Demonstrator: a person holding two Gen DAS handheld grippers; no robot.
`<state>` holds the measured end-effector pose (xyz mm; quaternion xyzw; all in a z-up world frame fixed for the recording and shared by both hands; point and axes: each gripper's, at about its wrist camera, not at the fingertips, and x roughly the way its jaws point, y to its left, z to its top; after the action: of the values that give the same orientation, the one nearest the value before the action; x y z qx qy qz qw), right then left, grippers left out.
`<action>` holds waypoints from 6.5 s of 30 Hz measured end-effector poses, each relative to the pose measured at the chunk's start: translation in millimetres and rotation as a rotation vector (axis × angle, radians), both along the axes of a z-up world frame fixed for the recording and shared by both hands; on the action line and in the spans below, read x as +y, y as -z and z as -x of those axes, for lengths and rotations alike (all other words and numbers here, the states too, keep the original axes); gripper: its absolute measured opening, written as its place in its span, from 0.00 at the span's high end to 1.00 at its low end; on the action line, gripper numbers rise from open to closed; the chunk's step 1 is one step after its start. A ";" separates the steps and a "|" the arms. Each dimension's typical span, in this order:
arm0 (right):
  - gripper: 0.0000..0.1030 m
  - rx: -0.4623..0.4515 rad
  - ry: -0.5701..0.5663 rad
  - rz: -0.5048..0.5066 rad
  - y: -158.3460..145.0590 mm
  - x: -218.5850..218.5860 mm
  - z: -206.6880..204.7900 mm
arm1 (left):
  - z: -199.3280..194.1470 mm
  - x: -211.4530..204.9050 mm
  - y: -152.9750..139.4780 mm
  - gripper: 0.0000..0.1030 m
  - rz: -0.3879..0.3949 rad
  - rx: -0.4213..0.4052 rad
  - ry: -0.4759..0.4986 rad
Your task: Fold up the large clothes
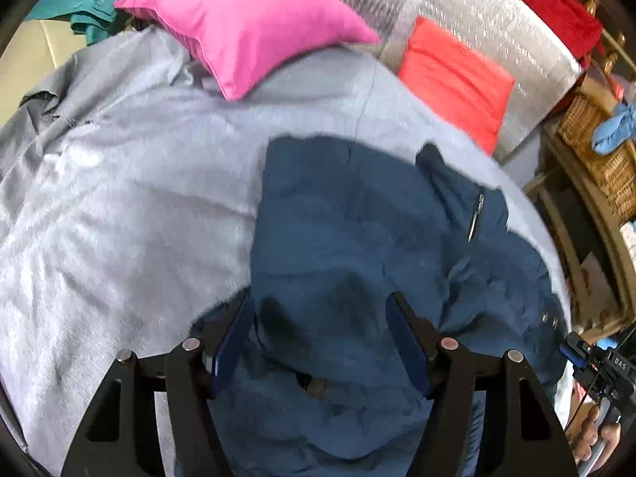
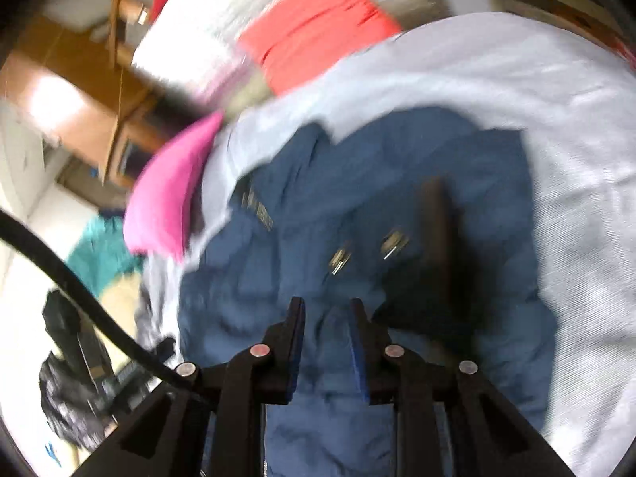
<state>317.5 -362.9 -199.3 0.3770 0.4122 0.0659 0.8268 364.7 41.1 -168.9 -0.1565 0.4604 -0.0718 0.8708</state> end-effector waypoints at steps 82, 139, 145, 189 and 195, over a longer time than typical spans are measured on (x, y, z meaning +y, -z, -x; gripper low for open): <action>0.51 -0.113 0.146 0.126 -32.3 -7.2 88.7 | 65.2 -14.9 -34.1 0.20 -0.011 -0.157 0.091; 0.59 -0.017 -0.072 0.136 -4.2 6.2 100.5 | 125.6 -38.4 -12.8 0.20 -0.394 -0.145 0.266; 0.58 -0.060 -0.068 0.103 -7.7 2.6 142.4 | 170.0 -14.0 -3.3 0.20 -0.431 -0.134 0.239; 0.47 -0.012 -0.051 0.018 22.6 4.1 215.0 | 261.3 29.5 21.7 0.20 -0.425 -0.114 0.134; 0.47 -0.010 -0.057 0.025 22.8 7.0 215.6 | 263.0 27.9 21.2 0.20 -0.449 -0.126 0.137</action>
<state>101.9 -355.8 -222.1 0.3546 0.4197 0.0862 0.8311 101.7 69.0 -190.1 0.0772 0.4192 -0.0360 0.9039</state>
